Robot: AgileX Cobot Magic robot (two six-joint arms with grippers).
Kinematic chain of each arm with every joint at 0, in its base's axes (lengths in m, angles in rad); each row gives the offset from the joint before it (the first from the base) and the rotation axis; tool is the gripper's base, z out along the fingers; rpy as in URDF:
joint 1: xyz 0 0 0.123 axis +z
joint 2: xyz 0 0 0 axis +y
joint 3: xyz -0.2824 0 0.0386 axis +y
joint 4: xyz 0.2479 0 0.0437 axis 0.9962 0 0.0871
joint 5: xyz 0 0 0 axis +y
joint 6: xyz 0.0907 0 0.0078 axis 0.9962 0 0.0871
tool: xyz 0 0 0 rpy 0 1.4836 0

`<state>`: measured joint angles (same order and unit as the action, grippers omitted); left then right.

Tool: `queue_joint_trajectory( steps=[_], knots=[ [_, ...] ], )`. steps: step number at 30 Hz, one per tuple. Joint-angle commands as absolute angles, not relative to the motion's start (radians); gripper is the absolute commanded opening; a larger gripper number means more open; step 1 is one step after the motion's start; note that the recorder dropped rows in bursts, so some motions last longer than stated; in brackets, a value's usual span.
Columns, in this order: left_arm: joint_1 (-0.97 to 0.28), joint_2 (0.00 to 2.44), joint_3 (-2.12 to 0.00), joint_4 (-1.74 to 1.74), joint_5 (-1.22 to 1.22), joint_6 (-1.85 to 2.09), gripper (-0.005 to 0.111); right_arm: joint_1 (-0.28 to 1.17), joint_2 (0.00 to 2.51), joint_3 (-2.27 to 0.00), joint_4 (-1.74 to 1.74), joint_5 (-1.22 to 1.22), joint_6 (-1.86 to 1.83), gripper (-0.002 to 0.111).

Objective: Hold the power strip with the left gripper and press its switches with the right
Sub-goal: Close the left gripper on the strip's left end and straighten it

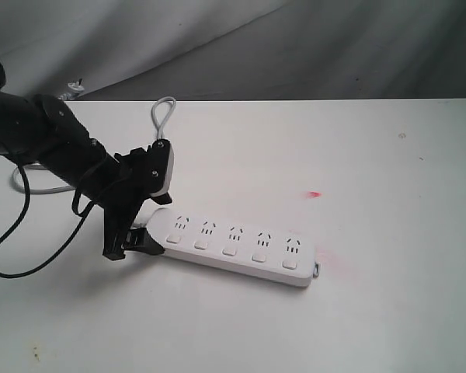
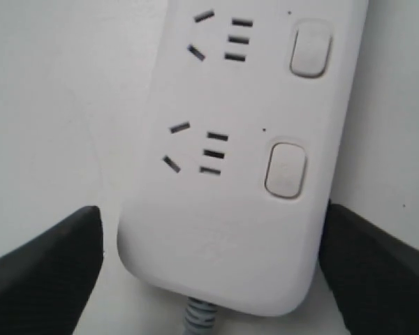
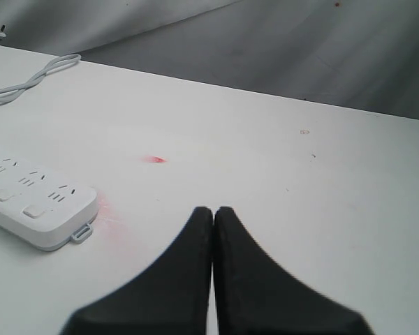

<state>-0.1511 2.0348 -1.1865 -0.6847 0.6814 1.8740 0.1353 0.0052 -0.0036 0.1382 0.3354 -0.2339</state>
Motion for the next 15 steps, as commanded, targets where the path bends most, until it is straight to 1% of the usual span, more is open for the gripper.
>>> queue_joint_trajectory(
  steps=[1, 5, 15],
  knots=[
    [-0.15, 2.034, -1.196, -0.65, 0.689, 1.819, 0.079, 0.129, 0.0, 0.0, 0.141, 0.334, -0.23, 0.0],
    [-0.15, 2.034, -1.196, -0.581, 0.714, 1.752, 0.079, 0.129, 0.0, 0.0, 0.141, 0.334, -0.23, 0.0],
    [-0.15, 2.04, -1.196, -0.581, 0.741, 1.729, 0.079, 0.129, 0.0, 0.0, 0.141, 0.334, -0.23, 0.0]
  ],
)
